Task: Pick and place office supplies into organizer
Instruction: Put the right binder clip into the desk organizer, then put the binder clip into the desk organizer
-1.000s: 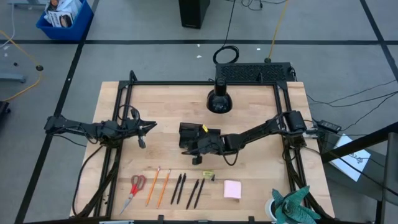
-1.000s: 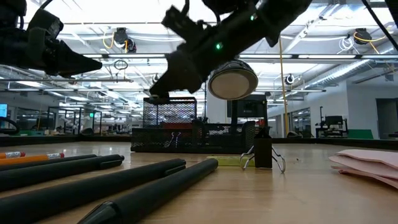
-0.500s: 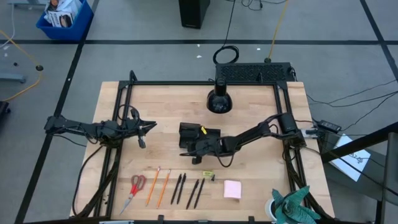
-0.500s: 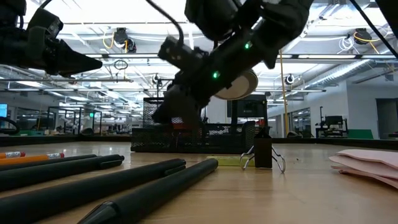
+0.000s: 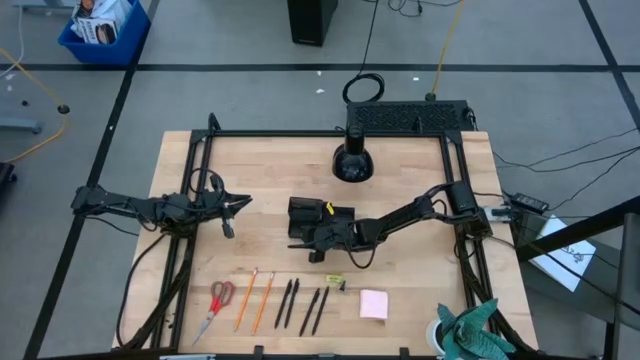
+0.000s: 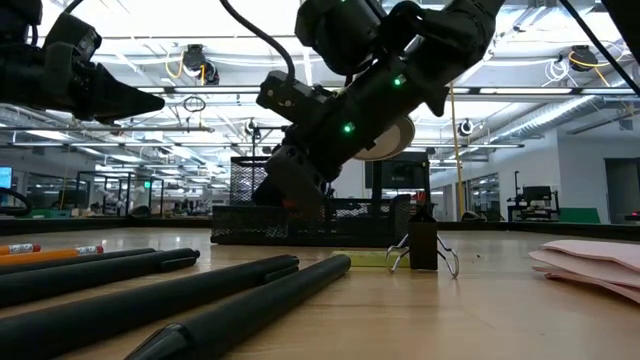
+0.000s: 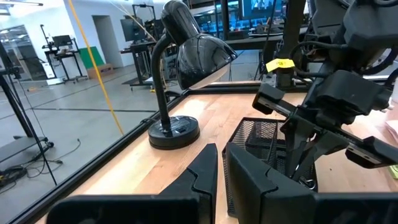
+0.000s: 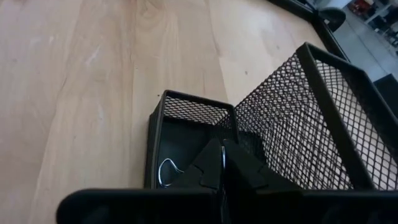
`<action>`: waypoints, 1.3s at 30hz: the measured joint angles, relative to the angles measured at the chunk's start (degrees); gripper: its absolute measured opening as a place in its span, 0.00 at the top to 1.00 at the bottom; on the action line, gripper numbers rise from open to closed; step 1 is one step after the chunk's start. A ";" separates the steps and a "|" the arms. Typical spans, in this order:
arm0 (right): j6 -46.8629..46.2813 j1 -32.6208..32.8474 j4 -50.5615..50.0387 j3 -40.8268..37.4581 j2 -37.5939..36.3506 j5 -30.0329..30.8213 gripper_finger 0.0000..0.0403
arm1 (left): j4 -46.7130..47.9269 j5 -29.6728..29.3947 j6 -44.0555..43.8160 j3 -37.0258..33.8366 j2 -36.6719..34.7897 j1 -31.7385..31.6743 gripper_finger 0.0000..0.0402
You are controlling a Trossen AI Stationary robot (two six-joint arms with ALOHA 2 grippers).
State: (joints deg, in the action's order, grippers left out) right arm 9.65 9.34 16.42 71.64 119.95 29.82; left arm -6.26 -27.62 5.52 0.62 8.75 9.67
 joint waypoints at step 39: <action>-5.00 14.92 -27.16 -1.30 -15.53 0.07 0.70 | 0.15 0.02 -1.32 0.00 0.00 0.00 0.90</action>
State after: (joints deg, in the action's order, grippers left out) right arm 4.65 24.26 -10.73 70.35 104.42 29.90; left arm -6.11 -27.59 4.20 0.62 8.75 9.67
